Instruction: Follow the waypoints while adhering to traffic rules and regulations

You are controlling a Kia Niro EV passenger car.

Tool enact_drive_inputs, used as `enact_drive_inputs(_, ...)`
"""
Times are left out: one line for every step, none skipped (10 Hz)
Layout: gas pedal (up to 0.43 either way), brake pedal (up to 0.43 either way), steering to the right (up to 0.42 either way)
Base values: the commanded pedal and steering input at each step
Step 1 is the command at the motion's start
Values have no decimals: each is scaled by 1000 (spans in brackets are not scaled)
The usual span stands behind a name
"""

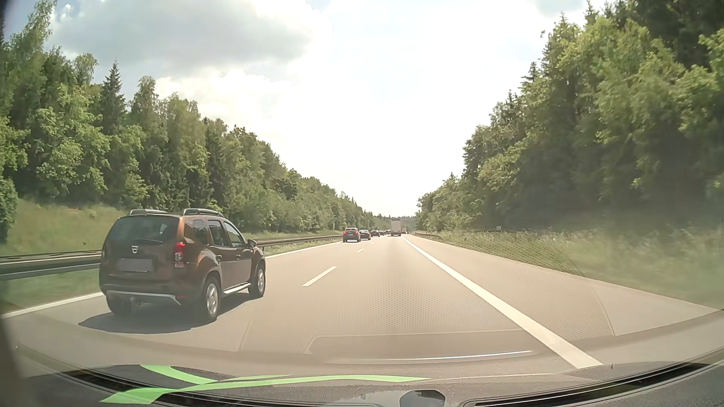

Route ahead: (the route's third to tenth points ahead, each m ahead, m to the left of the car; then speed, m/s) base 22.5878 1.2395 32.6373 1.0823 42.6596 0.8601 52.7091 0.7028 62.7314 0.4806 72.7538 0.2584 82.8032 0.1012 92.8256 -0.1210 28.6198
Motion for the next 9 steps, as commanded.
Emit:
enact_drive_inputs(280, 0, -2)
enact_drive_inputs(280, 0, -2)
enact_drive_inputs(280, 0, -2)
enact_drive_inputs(280, 0, -2)
enact_drive_inputs(268, 0, -2)
enact_drive_inputs(268, 0, -2)
enact_drive_inputs(260, 0, -2)
enact_drive_inputs(260, 0, -2)
enact_drive_inputs(248, 0, -2)
